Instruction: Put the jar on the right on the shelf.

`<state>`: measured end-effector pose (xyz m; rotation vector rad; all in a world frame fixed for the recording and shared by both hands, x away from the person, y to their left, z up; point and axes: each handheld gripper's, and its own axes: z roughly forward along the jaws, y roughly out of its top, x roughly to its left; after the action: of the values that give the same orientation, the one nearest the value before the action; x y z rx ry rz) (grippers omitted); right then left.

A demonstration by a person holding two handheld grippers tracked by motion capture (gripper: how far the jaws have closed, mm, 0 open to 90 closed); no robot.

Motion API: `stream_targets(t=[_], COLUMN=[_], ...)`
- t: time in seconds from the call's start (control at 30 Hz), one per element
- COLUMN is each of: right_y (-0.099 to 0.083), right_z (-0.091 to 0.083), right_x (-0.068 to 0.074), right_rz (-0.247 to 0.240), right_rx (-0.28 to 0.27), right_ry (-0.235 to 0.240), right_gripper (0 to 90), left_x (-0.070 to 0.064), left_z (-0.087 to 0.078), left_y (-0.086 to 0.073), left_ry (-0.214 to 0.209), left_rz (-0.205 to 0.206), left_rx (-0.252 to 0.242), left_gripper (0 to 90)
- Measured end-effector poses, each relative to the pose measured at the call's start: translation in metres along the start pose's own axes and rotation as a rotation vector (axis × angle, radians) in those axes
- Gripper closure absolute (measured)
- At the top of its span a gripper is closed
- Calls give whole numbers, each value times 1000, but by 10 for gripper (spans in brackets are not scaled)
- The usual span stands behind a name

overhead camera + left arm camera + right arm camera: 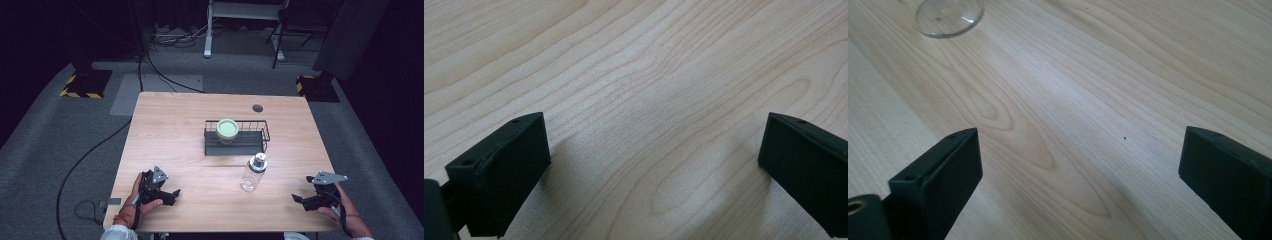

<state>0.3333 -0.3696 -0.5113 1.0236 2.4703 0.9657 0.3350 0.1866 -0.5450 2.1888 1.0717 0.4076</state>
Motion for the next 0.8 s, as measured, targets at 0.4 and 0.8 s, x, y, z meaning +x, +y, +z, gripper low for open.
stream_targets(t=[0.4, 0.8], right_y=[16, 40], right_z=[-4, -9], right_x=[19, 40], right_rz=[-59, -97], right_rx=[-32, -73], right_ry=[0, 64], right_gripper=[38, 40], left_x=[0, 0], left_z=[0, 0], left_y=[0, 0], left_ry=[-1, -2], left_rz=[1, 2], left_rx=[0, 0], left_gripper=[1, 1])
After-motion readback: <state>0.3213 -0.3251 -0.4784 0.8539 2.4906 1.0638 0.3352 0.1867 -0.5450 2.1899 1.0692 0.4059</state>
